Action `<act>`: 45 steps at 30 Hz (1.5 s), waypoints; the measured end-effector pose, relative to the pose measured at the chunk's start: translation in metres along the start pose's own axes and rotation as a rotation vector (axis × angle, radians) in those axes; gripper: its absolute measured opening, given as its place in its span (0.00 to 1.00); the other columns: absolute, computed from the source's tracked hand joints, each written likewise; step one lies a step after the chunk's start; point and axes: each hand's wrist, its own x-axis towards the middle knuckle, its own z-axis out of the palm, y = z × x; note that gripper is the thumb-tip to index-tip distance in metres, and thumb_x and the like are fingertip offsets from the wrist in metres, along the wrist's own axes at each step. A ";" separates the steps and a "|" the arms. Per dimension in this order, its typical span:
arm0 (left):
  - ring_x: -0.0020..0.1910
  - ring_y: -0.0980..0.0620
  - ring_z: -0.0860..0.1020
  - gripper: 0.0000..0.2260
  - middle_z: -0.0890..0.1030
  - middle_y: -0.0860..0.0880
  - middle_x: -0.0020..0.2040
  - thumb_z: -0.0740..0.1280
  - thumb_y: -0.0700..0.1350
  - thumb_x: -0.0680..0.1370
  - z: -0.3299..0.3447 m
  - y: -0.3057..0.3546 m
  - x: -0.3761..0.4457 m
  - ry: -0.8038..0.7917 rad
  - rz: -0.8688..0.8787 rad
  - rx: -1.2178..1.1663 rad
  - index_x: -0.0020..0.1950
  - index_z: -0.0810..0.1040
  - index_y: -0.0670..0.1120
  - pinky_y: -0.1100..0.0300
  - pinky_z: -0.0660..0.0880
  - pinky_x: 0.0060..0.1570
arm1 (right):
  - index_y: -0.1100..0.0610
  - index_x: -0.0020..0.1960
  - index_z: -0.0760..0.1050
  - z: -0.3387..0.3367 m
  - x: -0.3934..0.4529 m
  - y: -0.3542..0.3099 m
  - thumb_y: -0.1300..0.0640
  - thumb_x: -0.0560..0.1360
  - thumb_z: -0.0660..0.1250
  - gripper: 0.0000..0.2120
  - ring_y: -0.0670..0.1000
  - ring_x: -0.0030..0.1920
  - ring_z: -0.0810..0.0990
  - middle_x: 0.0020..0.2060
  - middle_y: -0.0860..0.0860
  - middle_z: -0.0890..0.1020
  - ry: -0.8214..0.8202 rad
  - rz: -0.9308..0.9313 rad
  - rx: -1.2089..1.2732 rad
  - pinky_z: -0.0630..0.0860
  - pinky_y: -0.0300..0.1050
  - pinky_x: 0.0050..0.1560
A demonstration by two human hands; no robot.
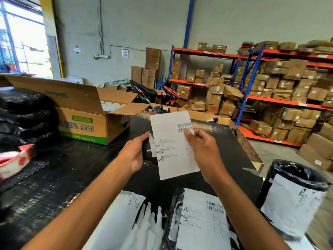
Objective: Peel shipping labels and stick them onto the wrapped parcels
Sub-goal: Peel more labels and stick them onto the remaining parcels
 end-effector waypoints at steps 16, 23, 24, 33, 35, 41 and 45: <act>0.50 0.44 0.83 0.11 0.85 0.40 0.49 0.67 0.48 0.77 0.012 0.001 -0.052 -0.094 -0.035 -0.113 0.52 0.81 0.41 0.47 0.76 0.51 | 0.65 0.48 0.73 -0.006 -0.039 0.000 0.53 0.79 0.62 0.14 0.55 0.41 0.86 0.40 0.54 0.86 0.090 0.006 -0.180 0.81 0.60 0.44; 0.36 0.45 0.85 0.09 0.86 0.39 0.41 0.71 0.37 0.72 0.012 -0.003 -0.055 0.016 -0.015 -0.084 0.48 0.78 0.33 0.50 0.81 0.37 | 0.63 0.45 0.74 -0.004 -0.040 0.005 0.53 0.78 0.64 0.12 0.56 0.40 0.85 0.40 0.55 0.86 0.133 -0.013 -0.222 0.81 0.58 0.42; 0.35 0.45 0.85 0.09 0.86 0.39 0.40 0.71 0.37 0.73 0.013 -0.003 -0.055 0.028 -0.017 -0.092 0.49 0.77 0.32 0.51 0.81 0.32 | 0.62 0.45 0.75 -0.004 -0.040 0.005 0.52 0.78 0.64 0.12 0.55 0.40 0.85 0.40 0.55 0.86 0.140 -0.013 -0.229 0.81 0.56 0.41; 0.31 0.46 0.85 0.06 0.86 0.41 0.35 0.71 0.39 0.73 0.022 -0.007 -0.060 0.085 0.003 -0.088 0.43 0.79 0.35 0.55 0.80 0.29 | 0.64 0.30 0.72 -0.011 -0.032 0.005 0.44 0.72 0.71 0.24 0.46 0.23 0.70 0.22 0.48 0.76 0.227 -0.078 -0.495 0.70 0.46 0.27; 0.30 0.47 0.85 0.08 0.85 0.42 0.32 0.71 0.40 0.73 0.026 -0.009 -0.062 0.091 0.026 -0.090 0.46 0.79 0.35 0.56 0.79 0.28 | 0.63 0.29 0.72 -0.017 -0.029 0.003 0.42 0.71 0.69 0.25 0.47 0.23 0.67 0.21 0.49 0.72 0.216 -0.075 -0.549 0.67 0.44 0.29; 0.36 0.47 0.85 0.20 0.86 0.41 0.42 0.72 0.43 0.73 0.027 0.010 -0.069 0.134 0.175 -0.024 0.59 0.75 0.33 0.53 0.82 0.35 | 0.59 0.35 0.77 -0.040 -0.026 -0.011 0.37 0.69 0.67 0.24 0.49 0.30 0.76 0.29 0.53 0.80 0.210 -0.135 -0.652 0.73 0.47 0.32; 0.39 0.47 0.85 0.08 0.86 0.42 0.42 0.72 0.44 0.73 0.036 0.022 -0.079 0.102 0.238 0.057 0.45 0.79 0.39 0.51 0.81 0.46 | 0.52 0.56 0.72 -0.037 -0.020 -0.033 0.34 0.68 0.67 0.26 0.48 0.49 0.76 0.50 0.48 0.78 0.187 -0.227 -0.541 0.78 0.48 0.47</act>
